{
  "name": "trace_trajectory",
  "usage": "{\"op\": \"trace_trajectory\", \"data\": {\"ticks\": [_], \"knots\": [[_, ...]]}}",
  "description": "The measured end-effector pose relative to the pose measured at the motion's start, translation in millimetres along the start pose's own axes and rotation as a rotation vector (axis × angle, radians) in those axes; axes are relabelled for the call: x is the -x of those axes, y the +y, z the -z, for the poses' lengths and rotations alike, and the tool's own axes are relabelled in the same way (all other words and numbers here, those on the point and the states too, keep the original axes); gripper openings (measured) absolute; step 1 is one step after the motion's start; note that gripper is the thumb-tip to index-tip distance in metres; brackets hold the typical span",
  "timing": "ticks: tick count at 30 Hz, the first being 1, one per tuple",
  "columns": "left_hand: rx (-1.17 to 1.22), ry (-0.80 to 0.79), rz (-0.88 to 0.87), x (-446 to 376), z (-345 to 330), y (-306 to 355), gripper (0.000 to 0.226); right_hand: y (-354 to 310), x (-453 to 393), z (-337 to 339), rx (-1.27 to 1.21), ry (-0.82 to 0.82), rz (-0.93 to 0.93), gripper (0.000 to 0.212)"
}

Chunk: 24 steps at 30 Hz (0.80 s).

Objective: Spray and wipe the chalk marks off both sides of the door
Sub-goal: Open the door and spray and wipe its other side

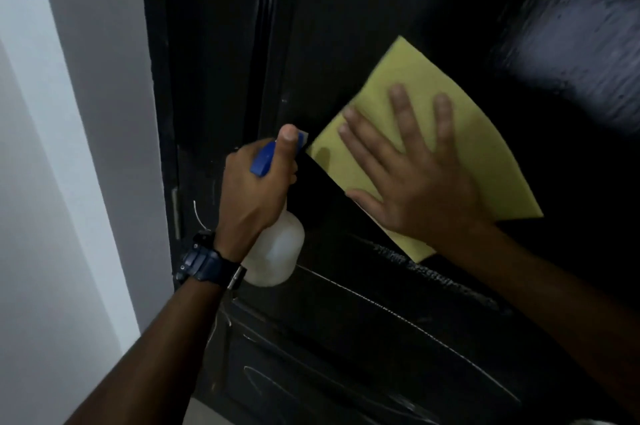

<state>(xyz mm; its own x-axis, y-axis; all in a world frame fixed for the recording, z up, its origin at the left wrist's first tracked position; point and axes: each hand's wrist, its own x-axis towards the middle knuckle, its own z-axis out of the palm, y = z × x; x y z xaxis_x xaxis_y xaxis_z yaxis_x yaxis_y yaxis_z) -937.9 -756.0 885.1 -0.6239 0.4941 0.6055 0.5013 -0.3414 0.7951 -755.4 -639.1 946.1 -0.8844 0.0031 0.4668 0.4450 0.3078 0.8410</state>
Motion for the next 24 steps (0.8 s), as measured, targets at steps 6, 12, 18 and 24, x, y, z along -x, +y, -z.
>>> {"op": "trace_trajectory", "data": {"ticks": [6, 12, 18, 24], "knots": [[-0.060, 0.031, -0.012, -20.6, 50.8, -31.5, 0.088, -64.1, -105.5, 4.9, -0.002, -0.010, -0.017, 0.087], [-0.006, -0.027, 0.031, -28.0, 77.5, -61.9, 0.097, -70.8, -117.1, 3.7, -0.049, -0.018, -0.025, 0.077], [0.076, -0.086, 0.051, -2.3, 57.0, -63.7, 0.089, -39.5, -52.7, 6.3, -0.057, -0.078, 0.029, 0.069], [0.162, -0.189, -0.015, 43.2, 23.5, -38.1, 0.088, -2.1, 110.0, 6.7, -0.008, -0.127, -0.198, 0.070]]}}
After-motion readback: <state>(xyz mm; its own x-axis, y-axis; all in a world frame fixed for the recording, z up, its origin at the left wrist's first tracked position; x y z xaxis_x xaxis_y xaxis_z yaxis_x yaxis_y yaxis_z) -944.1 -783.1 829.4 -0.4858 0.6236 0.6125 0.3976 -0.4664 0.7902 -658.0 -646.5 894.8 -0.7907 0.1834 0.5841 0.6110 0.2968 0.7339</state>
